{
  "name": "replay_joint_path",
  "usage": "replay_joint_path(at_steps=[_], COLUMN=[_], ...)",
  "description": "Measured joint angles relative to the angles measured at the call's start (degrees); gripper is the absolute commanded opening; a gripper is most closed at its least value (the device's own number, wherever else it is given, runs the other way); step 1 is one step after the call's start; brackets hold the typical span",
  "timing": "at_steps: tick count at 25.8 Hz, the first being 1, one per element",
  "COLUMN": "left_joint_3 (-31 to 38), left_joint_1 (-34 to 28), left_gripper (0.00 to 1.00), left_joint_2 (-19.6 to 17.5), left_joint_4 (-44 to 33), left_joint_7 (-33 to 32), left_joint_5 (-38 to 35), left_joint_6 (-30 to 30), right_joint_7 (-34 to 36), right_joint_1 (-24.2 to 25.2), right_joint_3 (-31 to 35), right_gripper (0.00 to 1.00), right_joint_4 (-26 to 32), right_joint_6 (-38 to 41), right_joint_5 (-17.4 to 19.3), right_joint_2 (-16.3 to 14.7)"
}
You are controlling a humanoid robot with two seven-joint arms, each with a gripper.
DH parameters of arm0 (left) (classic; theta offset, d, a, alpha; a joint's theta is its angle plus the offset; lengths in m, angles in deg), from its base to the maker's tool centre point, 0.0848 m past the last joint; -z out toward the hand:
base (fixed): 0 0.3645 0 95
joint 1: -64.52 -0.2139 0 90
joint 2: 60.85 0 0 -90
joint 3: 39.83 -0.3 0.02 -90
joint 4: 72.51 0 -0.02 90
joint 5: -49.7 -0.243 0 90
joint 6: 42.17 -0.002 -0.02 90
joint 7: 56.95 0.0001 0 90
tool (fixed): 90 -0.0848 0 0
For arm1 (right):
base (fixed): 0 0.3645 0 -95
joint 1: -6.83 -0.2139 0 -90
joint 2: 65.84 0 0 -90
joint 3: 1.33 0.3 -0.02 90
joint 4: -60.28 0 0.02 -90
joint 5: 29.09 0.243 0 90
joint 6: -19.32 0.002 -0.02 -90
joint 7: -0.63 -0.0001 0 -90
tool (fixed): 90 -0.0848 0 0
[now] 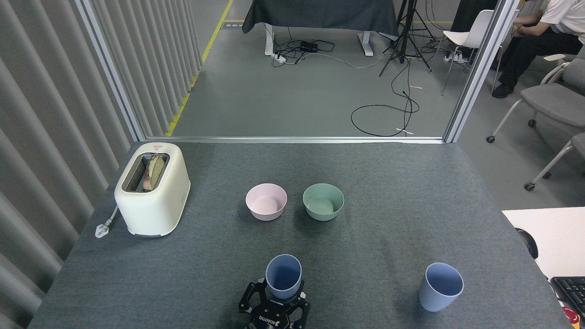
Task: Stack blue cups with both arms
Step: 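Slide the held blue cup toward the table center with the left gripper, then release the blue cup and withdraw the left gripper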
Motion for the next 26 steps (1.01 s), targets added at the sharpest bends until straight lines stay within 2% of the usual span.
replay_joint_path(at_steps=[3,6,8,9,20,26], left_joint_3=[-0.02,0.01,0.07,0.14,0.84,1.27], left_joint_1=[0.05,-0.09,-0.15,-0.16,-1.69,-5.82], left_gripper=[0.52,0.67,0.94,0.97,1.0,1.0], left_joint_2=[-0.14,-0.33,-0.39,-0.41,-0.54,-1.39], left_joint_4=[0.21,0.28,0.29,0.29,-0.24,-4.23], left_joint_7=[0.0,0.0,0.0,0.0,-0.43,-0.46], left_joint_5=[0.0,0.0,0.23,0.41,2.24,2.28], left_joint_6=[0.15,0.24,0.24,0.24,-0.46,-0.52], right_joint_7=[-0.04,-0.13,-0.17,-0.17,0.72,0.73], right_joint_1=[0.0,0.0,0.0,0.0,0.0,-0.04], right_joint_3=[-0.01,-0.02,0.01,0.03,0.12,-0.13], right_gripper=[1.0,1.0,1.0,1.0,1.0,1.0], right_joint_4=[-0.04,-0.05,-0.05,-0.05,-0.24,-0.38], right_joint_6=[-0.01,-0.01,-0.01,-0.01,-0.01,-0.01], right_joint_5=[0.0,0.0,0.0,0.0,0.06,0.05], right_joint_2=[0.0,0.0,-0.01,0.0,0.0,0.04])
